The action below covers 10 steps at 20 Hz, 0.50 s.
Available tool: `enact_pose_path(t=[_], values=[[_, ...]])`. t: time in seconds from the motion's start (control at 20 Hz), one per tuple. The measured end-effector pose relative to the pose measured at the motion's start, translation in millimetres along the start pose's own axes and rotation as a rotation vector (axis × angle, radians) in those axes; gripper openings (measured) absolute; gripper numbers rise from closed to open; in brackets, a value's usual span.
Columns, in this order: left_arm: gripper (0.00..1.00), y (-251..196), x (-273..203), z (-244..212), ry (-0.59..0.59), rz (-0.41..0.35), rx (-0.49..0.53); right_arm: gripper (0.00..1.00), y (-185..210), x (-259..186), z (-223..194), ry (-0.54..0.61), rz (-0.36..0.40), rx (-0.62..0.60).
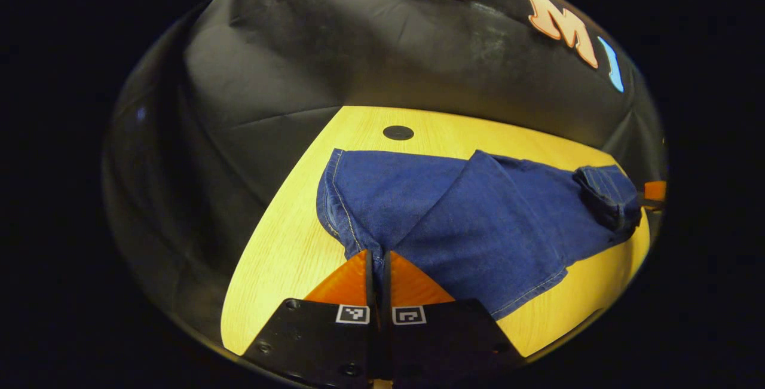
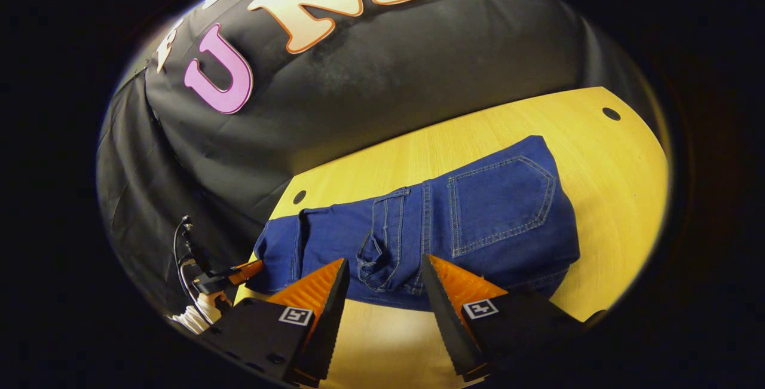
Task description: Grasp the waist and the cuffs of the jeans and fold them to make the two legs overlap; first hold the waist and fold one-third of the jeans toward the cuffs, then hold the cuffs and fold the remaining one-third in the same direction to finish folding.
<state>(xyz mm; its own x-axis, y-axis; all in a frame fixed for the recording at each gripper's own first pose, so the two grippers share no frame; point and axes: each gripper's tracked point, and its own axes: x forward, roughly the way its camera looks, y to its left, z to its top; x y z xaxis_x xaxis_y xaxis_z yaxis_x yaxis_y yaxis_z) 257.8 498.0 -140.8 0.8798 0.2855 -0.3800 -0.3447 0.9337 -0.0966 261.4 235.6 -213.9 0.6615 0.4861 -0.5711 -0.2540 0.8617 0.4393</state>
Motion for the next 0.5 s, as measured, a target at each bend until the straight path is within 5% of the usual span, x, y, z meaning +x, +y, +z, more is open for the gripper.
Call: enact_pose_path(t=[0.15,0.5], values=[[0.0,-12.5,-11.5,24.7,-0.067,-0.075,-0.13,0.7,-5.6,-7.5,6.1,-0.014,-0.009,0.028],[0.0,-113.2,-50.6,86.4,-0.175,-0.296,-0.212,0.69,-27.8,-40.3,35.6,-0.094,-0.01,0.084]])
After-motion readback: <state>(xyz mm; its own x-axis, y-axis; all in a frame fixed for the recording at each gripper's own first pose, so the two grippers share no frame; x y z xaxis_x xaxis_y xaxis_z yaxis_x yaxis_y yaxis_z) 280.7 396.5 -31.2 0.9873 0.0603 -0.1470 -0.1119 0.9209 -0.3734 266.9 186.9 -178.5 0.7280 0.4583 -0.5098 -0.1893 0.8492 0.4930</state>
